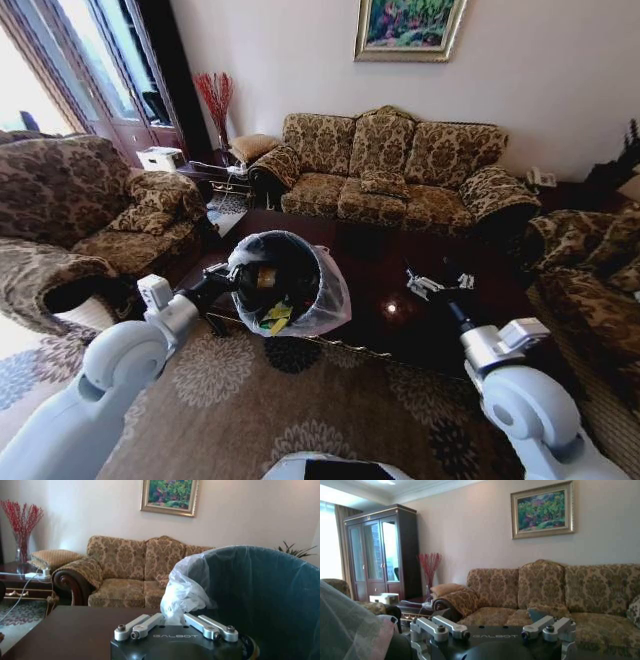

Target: Move to the front of the table and place the trash on the table into the trash bin.

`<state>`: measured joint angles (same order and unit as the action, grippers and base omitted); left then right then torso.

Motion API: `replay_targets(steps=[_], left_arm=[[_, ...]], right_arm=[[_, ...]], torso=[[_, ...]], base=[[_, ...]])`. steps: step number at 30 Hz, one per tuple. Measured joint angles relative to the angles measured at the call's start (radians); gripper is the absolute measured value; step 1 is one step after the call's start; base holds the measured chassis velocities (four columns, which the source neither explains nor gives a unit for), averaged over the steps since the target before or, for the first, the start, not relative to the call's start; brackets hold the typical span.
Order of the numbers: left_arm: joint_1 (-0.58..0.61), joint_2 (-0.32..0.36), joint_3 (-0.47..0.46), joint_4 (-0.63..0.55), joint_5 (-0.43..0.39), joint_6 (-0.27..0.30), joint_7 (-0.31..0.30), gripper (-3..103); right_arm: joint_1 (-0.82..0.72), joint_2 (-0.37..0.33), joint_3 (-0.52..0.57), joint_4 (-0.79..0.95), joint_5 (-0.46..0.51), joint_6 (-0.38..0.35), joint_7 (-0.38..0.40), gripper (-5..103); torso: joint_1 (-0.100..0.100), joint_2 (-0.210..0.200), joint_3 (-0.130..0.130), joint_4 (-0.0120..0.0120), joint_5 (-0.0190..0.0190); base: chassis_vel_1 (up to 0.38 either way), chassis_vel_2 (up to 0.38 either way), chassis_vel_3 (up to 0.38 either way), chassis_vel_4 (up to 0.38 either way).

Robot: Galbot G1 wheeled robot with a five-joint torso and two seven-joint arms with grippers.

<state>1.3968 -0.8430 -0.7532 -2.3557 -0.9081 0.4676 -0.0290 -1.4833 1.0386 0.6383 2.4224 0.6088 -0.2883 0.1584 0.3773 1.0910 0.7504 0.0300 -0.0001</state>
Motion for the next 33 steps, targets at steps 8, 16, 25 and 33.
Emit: replay_targets(steps=[8, 16, 25, 33], left_arm=[[0.012, -0.009, 0.0, 0.001, 0.021, -0.007, 0.014, 2], [0.015, -0.003, 0.0, -0.016, 0.021, -0.007, 0.013, 2], [0.029, 0.001, -0.017, -0.02, 0.021, -0.007, 0.01, 2], [0.018, 0.013, -0.022, -0.013, 0.008, -0.004, 0.01, 2]], right_arm=[[-0.016, 0.002, -0.002, -0.009, -0.024, 0.031, -0.016, 100], [-0.016, 0.009, -0.013, -0.013, -0.044, 0.034, -0.016, 100], [-0.012, 0.014, -0.028, -0.015, -0.059, 0.035, -0.026, 100], [-0.01, 0.017, -0.028, -0.02, -0.062, 0.046, -0.041, 100]], torso=[[-0.021, -0.046, -0.025, -0.0002, 0.0001], [-0.038, -0.083, -0.046, -0.0002, 0.0002], [-0.059, -0.131, -0.073, 0.0003, -0.0002], [-0.075, -0.168, -0.093, -0.0001, 0.0003]], base=[[0.011, 0.005, -0.027, -0.008], [0.099, 0.097, -0.092, -0.133], [0.273, 0.24, -0.251, -0.241], [0.334, 0.323, -0.333, -0.333]])
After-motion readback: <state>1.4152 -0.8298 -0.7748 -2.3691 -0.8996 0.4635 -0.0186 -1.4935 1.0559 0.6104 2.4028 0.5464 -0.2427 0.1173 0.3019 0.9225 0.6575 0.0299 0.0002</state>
